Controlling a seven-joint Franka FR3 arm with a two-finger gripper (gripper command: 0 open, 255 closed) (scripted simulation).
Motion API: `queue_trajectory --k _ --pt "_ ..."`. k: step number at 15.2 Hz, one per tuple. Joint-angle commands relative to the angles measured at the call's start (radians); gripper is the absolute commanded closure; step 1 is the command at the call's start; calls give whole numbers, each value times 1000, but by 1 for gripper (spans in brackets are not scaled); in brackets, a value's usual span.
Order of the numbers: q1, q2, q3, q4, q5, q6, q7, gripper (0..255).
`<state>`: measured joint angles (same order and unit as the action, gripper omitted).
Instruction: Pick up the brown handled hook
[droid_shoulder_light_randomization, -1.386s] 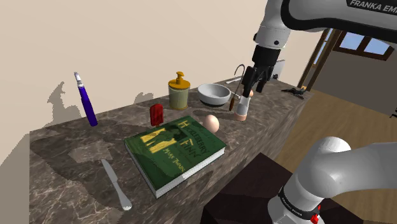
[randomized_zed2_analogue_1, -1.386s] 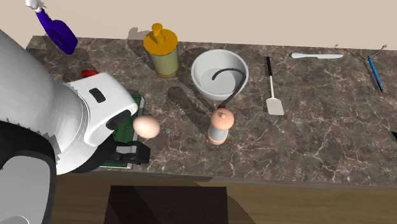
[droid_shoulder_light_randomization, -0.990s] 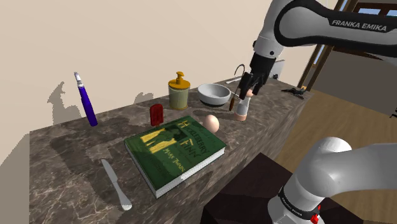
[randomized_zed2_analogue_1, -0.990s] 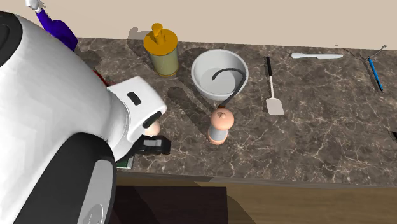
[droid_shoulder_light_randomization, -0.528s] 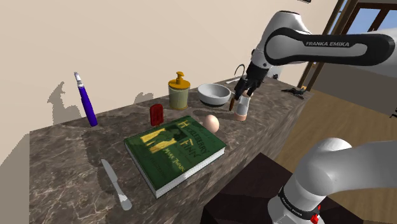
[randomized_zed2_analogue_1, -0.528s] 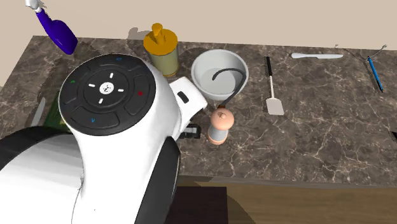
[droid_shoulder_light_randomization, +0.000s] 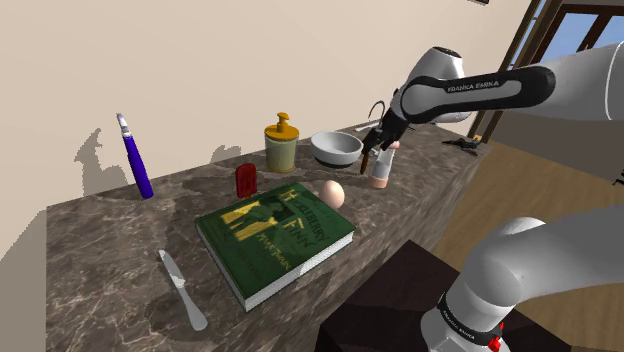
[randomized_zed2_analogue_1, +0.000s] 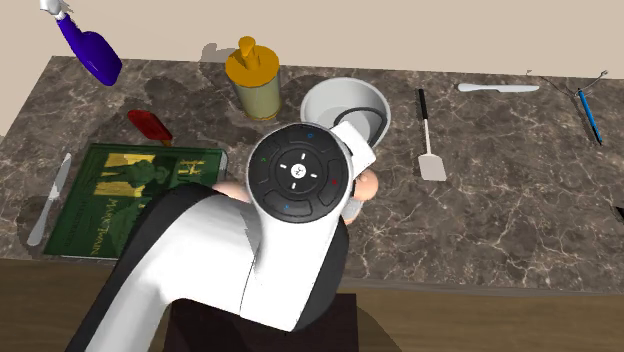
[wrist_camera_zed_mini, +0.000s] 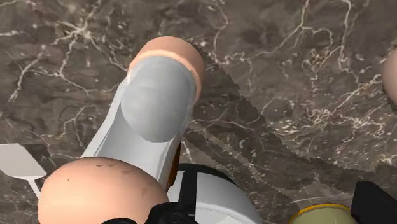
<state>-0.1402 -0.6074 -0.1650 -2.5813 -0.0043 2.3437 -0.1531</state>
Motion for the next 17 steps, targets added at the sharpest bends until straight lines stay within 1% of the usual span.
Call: queue_trajectory --k 1,4,7,8,15,17 --pt "-1 57 -34 -3 7 103 -30 0" --pt "12 150 -90 13 37 238 -82 0" --pt "51 250 -161 46 100 362 -156 0" --pt "59 265 -174 52 114 380 -170 0" --pt "103 324 -214 6 174 484 -228 0" --pt "107 330 -218 3 180 492 -234 0"
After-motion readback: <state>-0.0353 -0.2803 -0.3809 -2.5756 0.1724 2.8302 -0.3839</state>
